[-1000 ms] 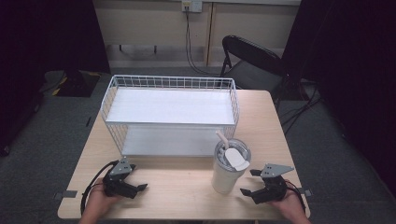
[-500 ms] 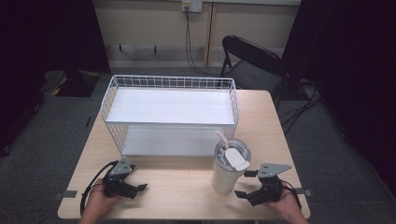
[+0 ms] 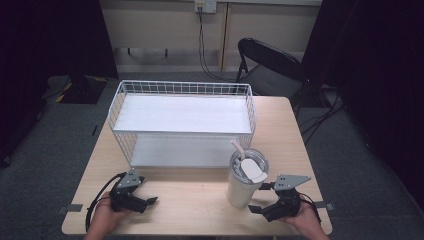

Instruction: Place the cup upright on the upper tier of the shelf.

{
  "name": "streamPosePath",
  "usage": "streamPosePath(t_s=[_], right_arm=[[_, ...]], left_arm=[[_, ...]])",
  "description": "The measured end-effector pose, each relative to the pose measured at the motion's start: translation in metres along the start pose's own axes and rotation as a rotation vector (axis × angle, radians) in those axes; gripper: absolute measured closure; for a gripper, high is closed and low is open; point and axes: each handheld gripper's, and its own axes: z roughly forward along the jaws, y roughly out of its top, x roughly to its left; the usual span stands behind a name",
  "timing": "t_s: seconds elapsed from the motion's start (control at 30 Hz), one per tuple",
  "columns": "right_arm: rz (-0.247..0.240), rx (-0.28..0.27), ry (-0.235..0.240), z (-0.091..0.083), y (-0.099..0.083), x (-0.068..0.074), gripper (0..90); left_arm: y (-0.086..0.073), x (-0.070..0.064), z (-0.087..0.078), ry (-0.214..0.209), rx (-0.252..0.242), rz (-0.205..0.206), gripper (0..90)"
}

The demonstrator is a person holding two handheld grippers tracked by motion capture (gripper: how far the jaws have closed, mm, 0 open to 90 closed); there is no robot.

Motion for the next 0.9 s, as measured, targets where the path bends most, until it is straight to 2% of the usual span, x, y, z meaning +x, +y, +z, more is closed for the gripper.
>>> streamPosePath(t_s=[0.1, 0.23, 0.53, 0.6, 0.9], right_arm=[[0.008, -0.016, 0.01, -0.001, 0.003, 0.002, 13.7], [0.023, -0.035, -0.004, -0.001, 0.007, 0.003, 13.7], [0.07, -0.084, -0.017, -0.005, 0.017, 0.0, 13.5], [0.077, -0.089, -0.008, -0.005, 0.019, -0.002, 13.5], [0.054, -0.1, -0.009, -0.007, 0.028, -0.001, 13.8]], left_arm=[[0.0, 0.0, 0.0, 0.0, 0.0, 0.0, 9.4], [0.0, 0.0, 0.0, 0.0, 0.0, 0.0, 9.4], [0.0, 0.0, 0.0, 0.0, 0.0, 0.0, 9.3], [0.0, 0.0, 0.0, 0.0, 0.0, 0.0, 9.4], [0.0, 0.0, 0.0, 0.003, 0.0, -0.001, 9.4]])
